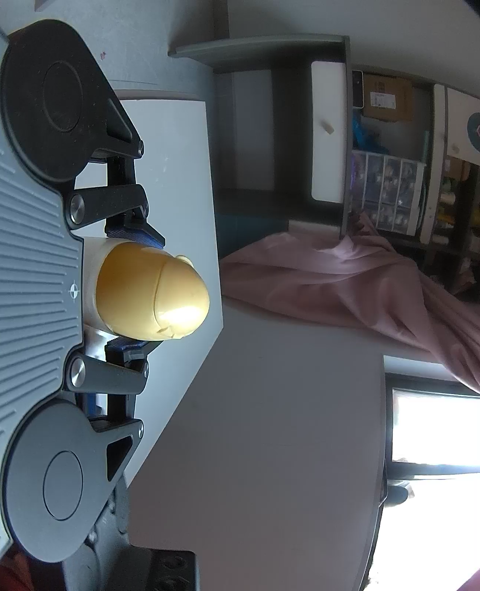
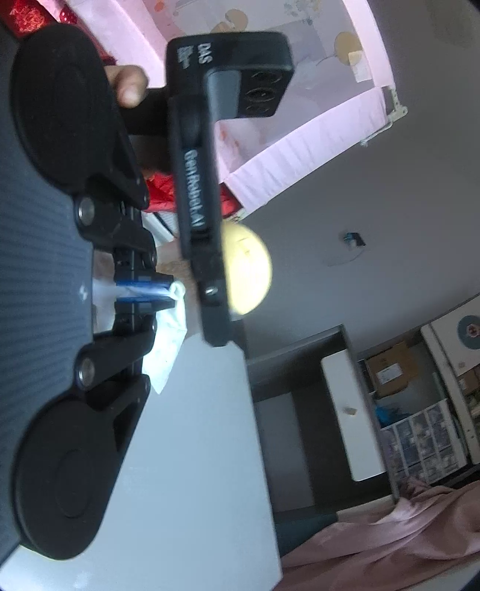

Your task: Clean container

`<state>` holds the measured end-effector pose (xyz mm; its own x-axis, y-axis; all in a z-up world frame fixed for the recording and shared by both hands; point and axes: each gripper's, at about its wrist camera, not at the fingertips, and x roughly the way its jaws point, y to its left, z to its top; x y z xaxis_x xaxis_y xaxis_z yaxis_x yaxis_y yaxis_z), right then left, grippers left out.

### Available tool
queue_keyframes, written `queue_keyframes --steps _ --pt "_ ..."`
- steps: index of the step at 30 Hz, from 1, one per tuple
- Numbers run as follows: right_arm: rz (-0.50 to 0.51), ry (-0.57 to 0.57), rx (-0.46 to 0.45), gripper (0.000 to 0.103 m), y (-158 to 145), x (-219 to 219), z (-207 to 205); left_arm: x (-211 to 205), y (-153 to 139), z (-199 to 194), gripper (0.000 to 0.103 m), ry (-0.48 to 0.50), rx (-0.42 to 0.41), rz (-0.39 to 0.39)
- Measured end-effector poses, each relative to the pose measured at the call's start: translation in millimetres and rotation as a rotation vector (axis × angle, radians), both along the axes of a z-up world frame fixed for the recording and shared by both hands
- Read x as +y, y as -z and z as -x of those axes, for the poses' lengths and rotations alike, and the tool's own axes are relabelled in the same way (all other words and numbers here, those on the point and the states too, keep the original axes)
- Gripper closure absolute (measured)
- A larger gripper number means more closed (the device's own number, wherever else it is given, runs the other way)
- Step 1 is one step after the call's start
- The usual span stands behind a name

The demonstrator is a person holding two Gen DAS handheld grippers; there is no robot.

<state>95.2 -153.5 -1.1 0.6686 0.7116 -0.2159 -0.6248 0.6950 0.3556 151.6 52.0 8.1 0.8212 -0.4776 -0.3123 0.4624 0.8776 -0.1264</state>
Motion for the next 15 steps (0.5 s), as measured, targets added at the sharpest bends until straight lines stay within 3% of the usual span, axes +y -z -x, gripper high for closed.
queue_keyframes --steps 15 --pt "0.012 0.0 0.021 0.098 11 -2 -8 -4 0 1 0.056 -0.002 0.001 -0.005"
